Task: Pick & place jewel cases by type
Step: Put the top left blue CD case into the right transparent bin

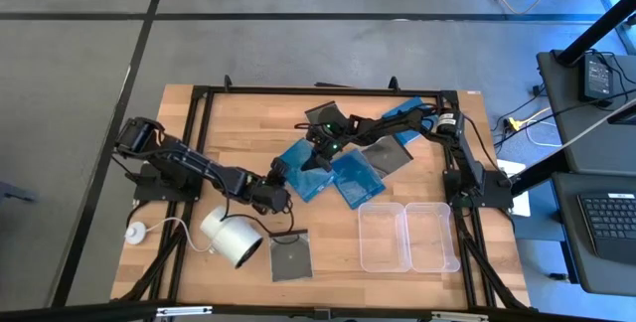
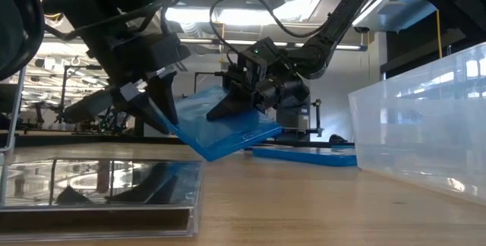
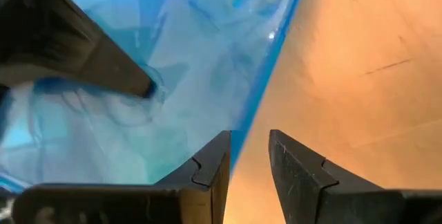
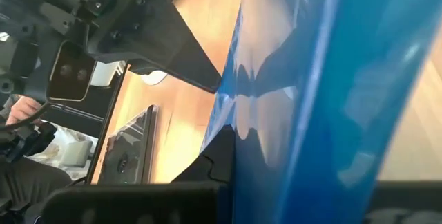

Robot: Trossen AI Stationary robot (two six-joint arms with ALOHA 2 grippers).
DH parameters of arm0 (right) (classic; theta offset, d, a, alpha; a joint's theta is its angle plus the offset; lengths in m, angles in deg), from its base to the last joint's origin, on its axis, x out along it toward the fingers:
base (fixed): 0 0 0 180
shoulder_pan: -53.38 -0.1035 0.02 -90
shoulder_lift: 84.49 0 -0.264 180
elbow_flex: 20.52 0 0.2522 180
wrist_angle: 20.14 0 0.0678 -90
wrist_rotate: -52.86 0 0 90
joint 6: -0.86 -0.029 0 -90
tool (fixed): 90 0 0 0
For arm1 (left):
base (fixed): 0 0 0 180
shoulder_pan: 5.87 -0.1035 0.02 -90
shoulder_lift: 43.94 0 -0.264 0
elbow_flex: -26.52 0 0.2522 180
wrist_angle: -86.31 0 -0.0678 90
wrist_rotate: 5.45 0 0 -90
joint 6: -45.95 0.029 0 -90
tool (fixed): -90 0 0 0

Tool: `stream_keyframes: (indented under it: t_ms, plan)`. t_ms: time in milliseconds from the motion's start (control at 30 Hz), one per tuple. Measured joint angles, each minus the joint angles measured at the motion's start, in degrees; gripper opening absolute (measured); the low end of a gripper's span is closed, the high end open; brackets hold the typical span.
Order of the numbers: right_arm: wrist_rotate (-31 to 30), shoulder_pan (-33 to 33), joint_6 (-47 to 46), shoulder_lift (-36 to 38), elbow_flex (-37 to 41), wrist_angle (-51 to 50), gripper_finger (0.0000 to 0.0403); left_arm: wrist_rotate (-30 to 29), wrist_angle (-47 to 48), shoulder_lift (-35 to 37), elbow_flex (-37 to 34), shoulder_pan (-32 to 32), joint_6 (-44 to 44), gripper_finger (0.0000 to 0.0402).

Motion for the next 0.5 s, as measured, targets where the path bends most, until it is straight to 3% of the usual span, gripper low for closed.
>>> stream_keyframes:
  t_ms: [267, 500]
  plan:
    - [-0.3, 1.9, -1.1, 1.1, 0.1, 1.2, 0.0021, -0.3, 1.1, 1.6, -0.1, 2.1, -9.6, 0.0097]
    - [-2.2, 3.3, 3.1, 8.7, 0.0, -4.2, 0.0024, -5.8, 2.9, 10.8, -0.1, 0.8, -15.1, 0.0097]
